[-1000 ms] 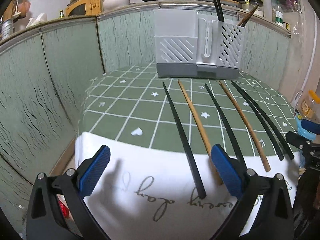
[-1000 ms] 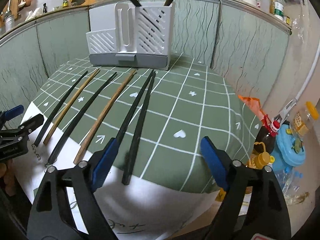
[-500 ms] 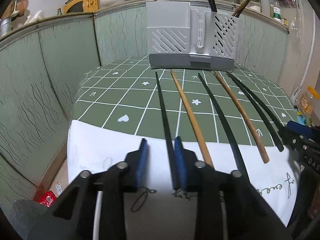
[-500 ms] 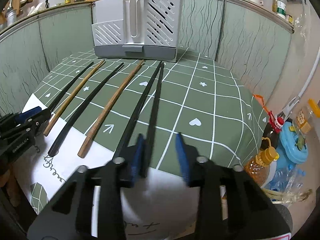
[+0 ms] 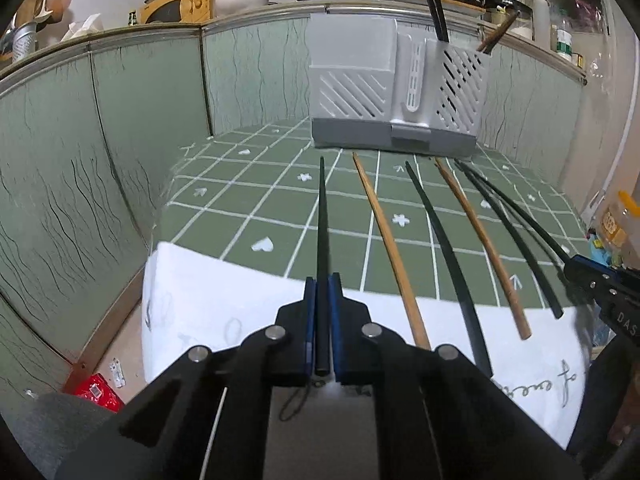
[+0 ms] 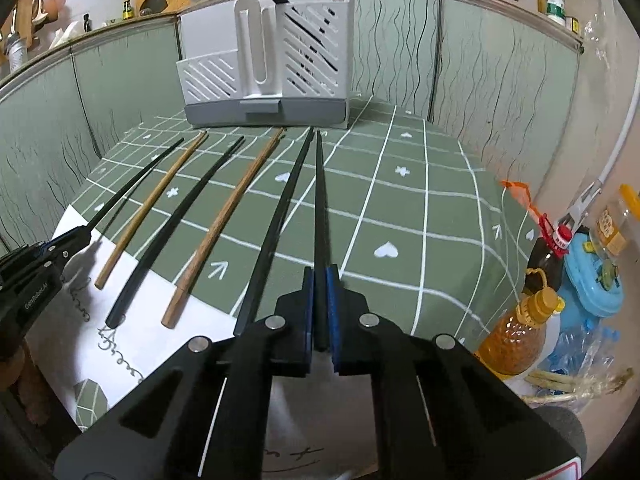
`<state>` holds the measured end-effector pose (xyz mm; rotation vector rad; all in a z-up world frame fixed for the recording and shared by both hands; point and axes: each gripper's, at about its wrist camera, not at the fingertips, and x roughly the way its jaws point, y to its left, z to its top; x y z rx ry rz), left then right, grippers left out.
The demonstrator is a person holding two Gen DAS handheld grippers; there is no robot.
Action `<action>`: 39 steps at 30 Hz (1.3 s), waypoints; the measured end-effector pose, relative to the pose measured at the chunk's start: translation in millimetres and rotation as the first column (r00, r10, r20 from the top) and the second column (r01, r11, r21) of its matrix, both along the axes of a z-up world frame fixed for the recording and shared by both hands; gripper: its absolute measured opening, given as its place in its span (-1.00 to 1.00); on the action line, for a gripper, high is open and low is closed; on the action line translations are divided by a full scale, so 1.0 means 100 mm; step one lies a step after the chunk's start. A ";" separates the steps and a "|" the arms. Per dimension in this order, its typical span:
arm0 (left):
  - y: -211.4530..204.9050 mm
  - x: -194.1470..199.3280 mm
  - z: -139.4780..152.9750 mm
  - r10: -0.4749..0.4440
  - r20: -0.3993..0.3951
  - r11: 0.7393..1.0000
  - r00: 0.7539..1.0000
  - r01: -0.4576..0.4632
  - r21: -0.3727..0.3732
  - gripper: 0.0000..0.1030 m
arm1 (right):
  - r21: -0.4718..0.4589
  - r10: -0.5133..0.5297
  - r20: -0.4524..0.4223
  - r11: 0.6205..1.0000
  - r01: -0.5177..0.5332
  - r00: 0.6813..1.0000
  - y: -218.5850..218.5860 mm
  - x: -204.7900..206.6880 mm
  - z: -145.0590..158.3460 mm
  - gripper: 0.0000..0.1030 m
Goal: Organize utensils
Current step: 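Lift both black chopsticks with both tools and carry them toward the white holder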
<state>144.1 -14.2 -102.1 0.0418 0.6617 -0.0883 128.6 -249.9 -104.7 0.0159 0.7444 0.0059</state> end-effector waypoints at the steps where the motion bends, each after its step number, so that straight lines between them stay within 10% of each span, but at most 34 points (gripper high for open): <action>1: 0.01 0.00 0.04 -0.003 0.004 1.000 1.000 0.003 0.000 -0.85 | -0.003 0.001 0.004 1.000 -0.001 1.000 0.00 -0.01 0.03 -0.88; 39: 0.12 0.51 1.80 -0.181 0.147 0.983 0.972 0.181 0.017 -0.85 | 0.077 0.090 0.203 0.991 -0.108 0.975 -0.35 0.42 1.68 -0.88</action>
